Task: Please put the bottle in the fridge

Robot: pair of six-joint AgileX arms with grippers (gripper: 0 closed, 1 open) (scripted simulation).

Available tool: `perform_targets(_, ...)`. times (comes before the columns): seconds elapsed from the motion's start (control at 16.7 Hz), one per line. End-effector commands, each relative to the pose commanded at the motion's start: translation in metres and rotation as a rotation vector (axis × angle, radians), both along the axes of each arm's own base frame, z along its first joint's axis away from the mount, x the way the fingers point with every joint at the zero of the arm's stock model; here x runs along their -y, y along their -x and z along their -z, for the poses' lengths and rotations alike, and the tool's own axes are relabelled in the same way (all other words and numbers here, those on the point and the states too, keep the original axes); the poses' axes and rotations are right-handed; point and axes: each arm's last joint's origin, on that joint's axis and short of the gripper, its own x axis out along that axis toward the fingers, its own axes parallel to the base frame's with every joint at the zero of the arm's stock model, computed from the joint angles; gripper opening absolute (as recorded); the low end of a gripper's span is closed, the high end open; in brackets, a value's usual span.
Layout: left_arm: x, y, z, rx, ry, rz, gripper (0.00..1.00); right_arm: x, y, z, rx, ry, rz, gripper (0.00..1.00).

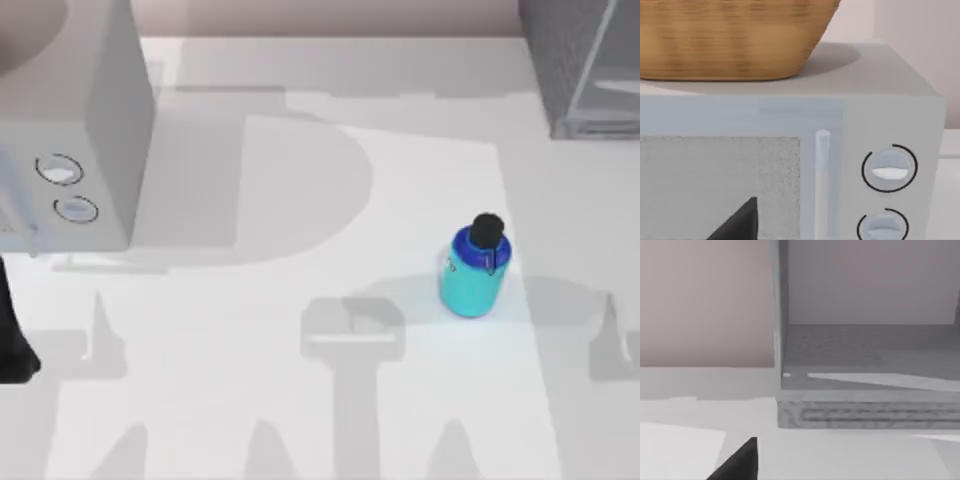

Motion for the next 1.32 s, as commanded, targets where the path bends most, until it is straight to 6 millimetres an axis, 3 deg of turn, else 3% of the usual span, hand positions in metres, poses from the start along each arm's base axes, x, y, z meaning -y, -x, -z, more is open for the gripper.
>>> perform_targets(0.42, 0.000, 0.000, 0.000, 0.000, 0.000, 0.000, 1.00, -0.002, -0.006, -0.003, -0.009, 0.006, -0.035, 1.00)
perform_targets(1.32, 0.000, 0.000, 0.000, 0.000, 0.000, 0.000, 1.00, -0.017, -0.051, -0.006, -0.065, 0.043, -0.273, 1.00)
